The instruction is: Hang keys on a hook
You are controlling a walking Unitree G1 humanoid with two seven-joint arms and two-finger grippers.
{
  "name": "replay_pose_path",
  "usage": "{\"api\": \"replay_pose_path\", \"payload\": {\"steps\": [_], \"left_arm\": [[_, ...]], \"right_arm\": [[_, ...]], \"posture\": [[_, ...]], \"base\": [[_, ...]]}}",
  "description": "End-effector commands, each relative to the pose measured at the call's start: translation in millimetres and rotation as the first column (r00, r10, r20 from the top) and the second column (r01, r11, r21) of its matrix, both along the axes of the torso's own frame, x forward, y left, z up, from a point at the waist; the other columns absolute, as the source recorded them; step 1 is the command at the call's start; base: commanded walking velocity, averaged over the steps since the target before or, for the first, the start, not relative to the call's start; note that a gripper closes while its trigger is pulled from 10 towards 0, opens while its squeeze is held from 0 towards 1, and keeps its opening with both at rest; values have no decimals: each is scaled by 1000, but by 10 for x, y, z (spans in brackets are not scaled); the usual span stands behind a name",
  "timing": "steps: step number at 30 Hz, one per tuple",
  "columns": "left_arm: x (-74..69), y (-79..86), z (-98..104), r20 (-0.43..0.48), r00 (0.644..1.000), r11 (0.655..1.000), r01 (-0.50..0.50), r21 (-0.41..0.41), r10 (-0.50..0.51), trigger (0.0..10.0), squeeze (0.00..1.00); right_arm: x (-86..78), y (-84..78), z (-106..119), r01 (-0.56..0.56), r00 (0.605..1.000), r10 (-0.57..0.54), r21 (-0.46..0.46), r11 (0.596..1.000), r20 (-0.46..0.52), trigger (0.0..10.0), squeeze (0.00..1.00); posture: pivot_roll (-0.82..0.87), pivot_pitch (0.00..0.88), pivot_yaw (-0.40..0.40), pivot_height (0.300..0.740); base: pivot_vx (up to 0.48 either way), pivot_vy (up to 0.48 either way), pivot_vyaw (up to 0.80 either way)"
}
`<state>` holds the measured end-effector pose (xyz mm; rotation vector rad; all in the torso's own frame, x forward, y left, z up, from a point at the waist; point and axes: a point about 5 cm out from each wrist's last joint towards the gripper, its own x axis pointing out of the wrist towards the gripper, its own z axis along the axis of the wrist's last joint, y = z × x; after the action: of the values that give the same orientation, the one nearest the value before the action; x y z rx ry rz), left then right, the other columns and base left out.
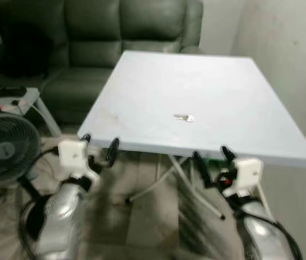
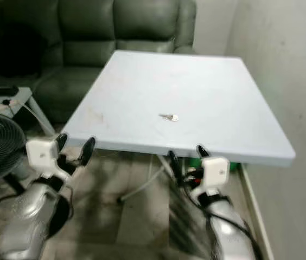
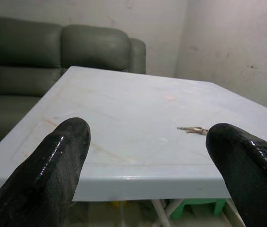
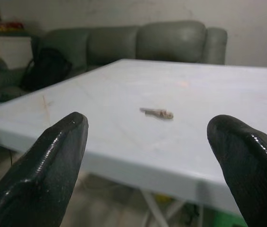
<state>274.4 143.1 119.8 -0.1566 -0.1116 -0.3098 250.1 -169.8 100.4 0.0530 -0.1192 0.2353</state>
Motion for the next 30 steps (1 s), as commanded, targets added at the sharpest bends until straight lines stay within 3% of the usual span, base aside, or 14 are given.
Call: {"api": "replay_pose_path", "payload": {"steps": [1,11,22,30], "left_arm": [[12,128,13,3,999,999,-40,18,40,10000,0],[13,117,14,2,999,999,-36,15,36,10000,0],[2,105,5,-2,999,999,-36,4,36,10000,0],[-11,89,-4,-4,999,999,-35,2,35,10000,0]], "right_arm": [[33,106,51,-34,999,33,16,999,22,10000,0],[31,100,52,-36,999,36,13,999,21,10000,0],[27,98,50,-39,999,39,11,999,20,10000,0],[17,93,52,-40,999,40,10,999,18,10000,0]], "posture": [[-48,0,6,740],[-46,0,4,740],[-47,0,1,740],[-47,0,-3,740]], "base": [[307,0,0],[307,0,0],[295,274,0],[0,439,0]]}}
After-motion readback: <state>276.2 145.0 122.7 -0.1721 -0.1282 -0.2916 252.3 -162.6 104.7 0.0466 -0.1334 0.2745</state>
